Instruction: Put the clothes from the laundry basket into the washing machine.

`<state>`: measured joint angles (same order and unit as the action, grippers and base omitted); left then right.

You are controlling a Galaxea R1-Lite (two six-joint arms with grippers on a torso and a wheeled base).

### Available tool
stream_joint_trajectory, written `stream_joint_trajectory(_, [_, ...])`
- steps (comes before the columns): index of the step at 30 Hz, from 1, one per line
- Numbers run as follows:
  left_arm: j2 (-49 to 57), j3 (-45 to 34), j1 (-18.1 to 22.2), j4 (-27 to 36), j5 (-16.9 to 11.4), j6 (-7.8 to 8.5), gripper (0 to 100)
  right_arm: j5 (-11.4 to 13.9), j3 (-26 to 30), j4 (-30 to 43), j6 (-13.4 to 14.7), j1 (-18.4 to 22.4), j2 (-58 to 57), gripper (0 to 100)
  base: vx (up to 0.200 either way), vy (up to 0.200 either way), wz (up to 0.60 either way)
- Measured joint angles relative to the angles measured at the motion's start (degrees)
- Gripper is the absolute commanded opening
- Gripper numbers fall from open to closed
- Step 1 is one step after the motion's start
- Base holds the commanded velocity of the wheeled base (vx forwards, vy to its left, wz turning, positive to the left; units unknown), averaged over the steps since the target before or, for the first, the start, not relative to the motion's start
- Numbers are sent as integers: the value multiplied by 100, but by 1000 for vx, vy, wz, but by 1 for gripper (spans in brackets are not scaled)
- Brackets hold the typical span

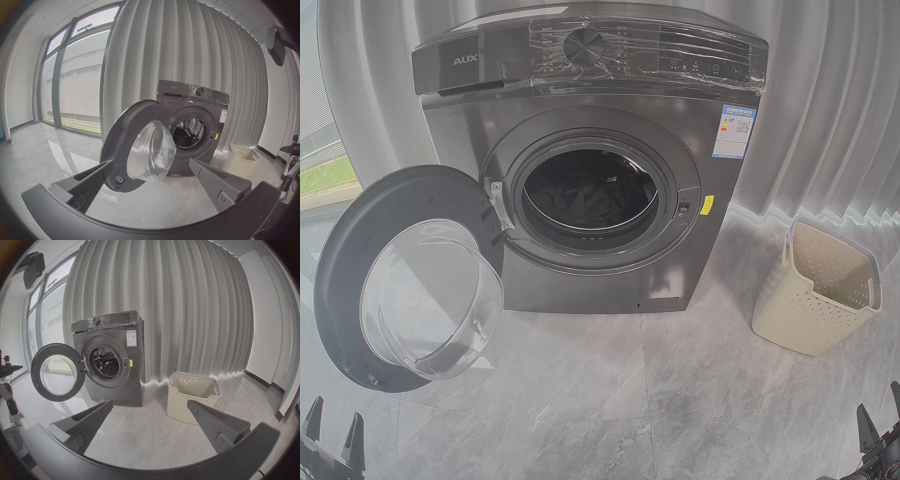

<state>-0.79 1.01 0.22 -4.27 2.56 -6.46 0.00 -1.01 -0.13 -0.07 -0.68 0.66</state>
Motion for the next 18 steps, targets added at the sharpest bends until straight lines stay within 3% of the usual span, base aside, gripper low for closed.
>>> stream_joint_trajectory(4, [6,0,2,0,-2,-23,100,0,0,0,0,0,2,100,0,0,0])
stream_joint_trajectory(10, [6,0,2,-2,-2,-51,100,0,0,-2,0,0,5,100,-200,0,0])
stream_joint_trajectory(18, [6,0,0,-2,12,-111,100,0,0,0,0,0,7,100,0,0,0])
